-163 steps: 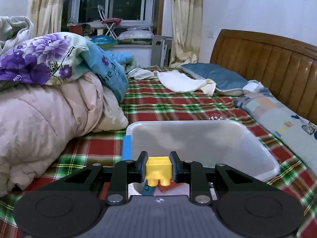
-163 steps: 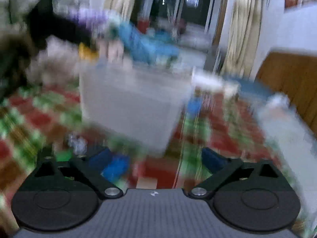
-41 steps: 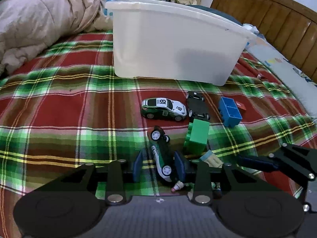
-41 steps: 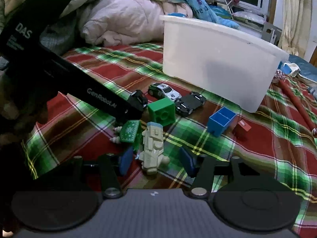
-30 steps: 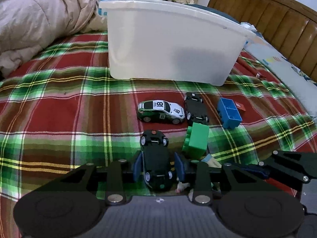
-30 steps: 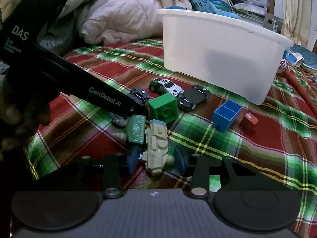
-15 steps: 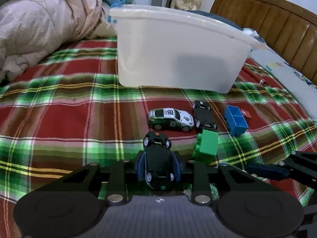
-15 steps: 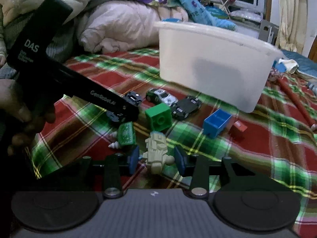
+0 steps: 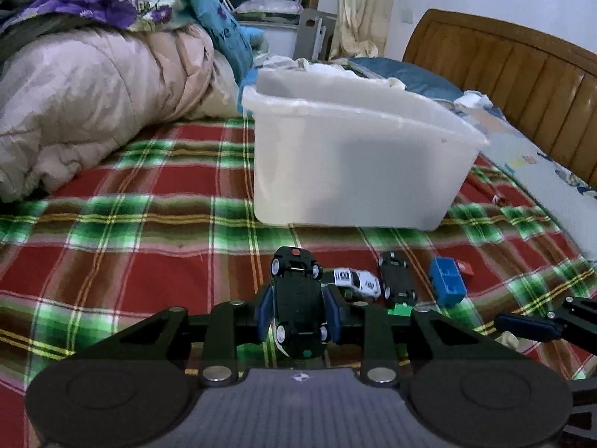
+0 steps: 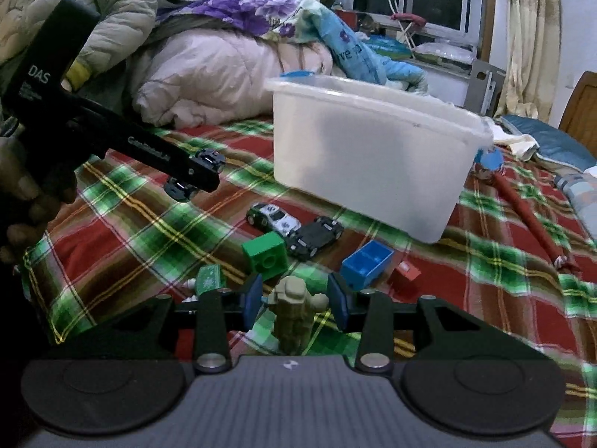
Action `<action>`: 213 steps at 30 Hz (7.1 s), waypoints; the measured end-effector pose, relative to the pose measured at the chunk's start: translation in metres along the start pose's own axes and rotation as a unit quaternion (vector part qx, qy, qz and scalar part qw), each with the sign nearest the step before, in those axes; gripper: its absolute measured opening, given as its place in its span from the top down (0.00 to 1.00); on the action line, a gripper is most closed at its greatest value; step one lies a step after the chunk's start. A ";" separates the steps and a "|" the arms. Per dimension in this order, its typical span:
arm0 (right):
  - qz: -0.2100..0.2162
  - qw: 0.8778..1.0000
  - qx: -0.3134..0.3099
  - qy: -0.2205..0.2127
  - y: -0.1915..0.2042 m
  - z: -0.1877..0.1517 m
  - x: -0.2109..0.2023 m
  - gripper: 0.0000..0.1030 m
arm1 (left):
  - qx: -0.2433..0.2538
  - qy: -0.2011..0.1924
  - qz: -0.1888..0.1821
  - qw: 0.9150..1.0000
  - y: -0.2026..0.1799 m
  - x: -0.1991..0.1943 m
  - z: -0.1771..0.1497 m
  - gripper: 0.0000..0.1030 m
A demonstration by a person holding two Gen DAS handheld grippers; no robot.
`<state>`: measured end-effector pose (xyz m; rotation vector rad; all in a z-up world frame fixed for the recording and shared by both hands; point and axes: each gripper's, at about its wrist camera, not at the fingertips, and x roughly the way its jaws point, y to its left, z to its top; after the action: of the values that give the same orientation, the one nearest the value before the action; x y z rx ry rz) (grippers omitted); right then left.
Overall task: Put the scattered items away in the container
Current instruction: 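Carry the black car with the left gripper while the right gripper carries the beige figure into the bin, then open both grippers over the bin and move them back to the toys, then grasp the green pegged board with the left gripper while the right gripper grasps the blue block, then carry the green board and blue block over the bin and open both grippers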
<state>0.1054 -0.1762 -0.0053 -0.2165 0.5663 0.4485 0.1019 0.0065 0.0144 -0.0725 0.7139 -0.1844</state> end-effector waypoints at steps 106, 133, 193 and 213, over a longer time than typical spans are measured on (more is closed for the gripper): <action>-0.039 0.999 0.022 0.009 -0.041 0.000 0.027 0.32 | 0.117 -0.038 -0.044 0.991 -0.015 0.025 -0.008 0.40; -0.044 0.998 0.044 0.021 -0.038 0.003 0.053 0.43 | 0.076 0.010 -0.027 0.997 -0.065 0.013 -0.079 0.45; -0.070 0.995 0.044 -0.048 -0.107 0.161 0.050 0.68 | 0.052 -0.092 0.036 0.994 -0.030 0.018 0.175 0.55; -0.075 0.996 0.040 0.008 -0.119 0.165 0.087 0.09 | 0.067 -0.023 0.051 0.996 -0.032 0.074 0.174 0.36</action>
<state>0.3035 -0.1985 0.0905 -0.1852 0.5786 0.2787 0.2662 -0.0387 0.1017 0.0867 0.6571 -0.1326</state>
